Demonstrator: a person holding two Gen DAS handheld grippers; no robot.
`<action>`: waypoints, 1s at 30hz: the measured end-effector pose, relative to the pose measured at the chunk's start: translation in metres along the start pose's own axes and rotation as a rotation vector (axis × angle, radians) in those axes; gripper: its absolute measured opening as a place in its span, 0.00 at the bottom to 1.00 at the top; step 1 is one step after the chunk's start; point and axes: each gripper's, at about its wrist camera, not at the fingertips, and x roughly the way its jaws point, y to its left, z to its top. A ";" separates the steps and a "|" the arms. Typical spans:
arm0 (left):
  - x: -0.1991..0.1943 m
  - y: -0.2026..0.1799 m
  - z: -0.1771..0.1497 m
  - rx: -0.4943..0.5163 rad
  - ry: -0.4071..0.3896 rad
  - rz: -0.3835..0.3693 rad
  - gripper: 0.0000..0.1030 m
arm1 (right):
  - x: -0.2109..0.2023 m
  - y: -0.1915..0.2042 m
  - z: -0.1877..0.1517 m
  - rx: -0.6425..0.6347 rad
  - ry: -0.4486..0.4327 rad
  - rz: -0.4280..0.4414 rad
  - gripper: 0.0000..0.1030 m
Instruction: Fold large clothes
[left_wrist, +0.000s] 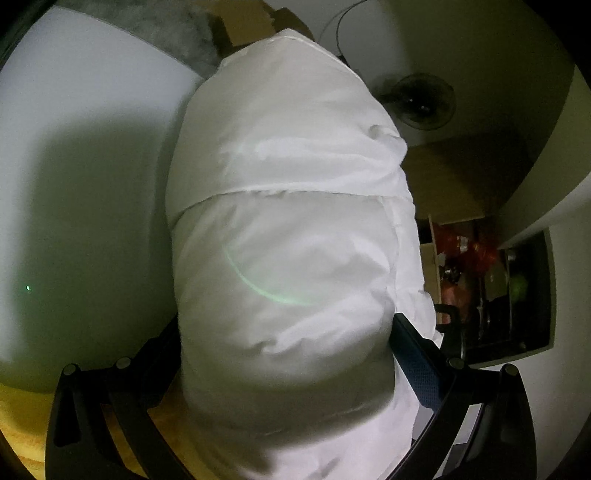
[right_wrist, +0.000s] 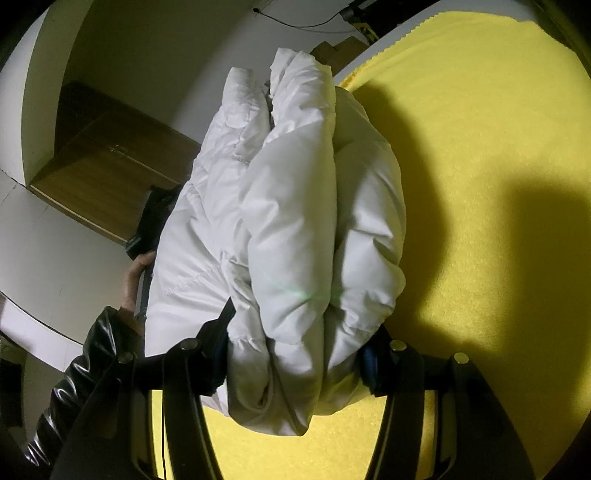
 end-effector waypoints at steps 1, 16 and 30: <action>0.000 -0.001 0.001 0.000 0.000 0.006 0.99 | 0.000 0.000 0.000 -0.001 0.000 -0.001 0.55; -0.011 -0.025 -0.006 0.110 -0.022 0.063 0.35 | 0.001 0.001 0.001 -0.011 -0.007 0.002 0.49; -0.134 -0.095 -0.031 0.229 -0.166 0.073 0.28 | -0.036 0.070 -0.008 -0.164 -0.090 0.074 0.28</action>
